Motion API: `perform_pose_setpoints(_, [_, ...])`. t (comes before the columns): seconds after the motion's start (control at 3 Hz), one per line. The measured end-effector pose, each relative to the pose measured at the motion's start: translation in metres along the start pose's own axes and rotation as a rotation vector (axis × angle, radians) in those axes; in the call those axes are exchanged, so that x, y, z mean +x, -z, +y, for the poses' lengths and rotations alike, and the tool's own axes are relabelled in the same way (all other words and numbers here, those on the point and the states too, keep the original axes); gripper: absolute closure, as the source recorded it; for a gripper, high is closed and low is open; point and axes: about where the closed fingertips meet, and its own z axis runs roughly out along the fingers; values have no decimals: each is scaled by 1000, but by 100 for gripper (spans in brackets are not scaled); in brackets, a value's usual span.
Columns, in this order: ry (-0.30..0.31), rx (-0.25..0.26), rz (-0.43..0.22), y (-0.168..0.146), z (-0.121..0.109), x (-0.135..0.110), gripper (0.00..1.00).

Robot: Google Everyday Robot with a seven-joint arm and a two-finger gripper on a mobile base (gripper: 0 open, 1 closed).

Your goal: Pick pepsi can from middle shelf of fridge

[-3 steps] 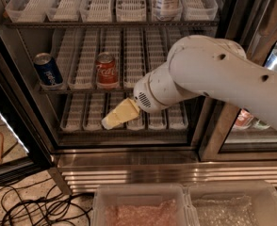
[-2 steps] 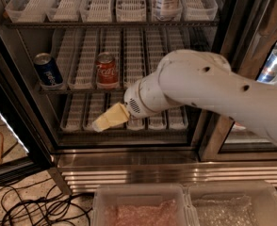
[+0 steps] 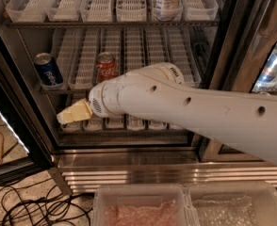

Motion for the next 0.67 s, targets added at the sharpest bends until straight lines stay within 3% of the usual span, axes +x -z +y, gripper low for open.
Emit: perform_pose_setpoints(0.67, [-29, -6, -38, -15, 14, -16, 0])
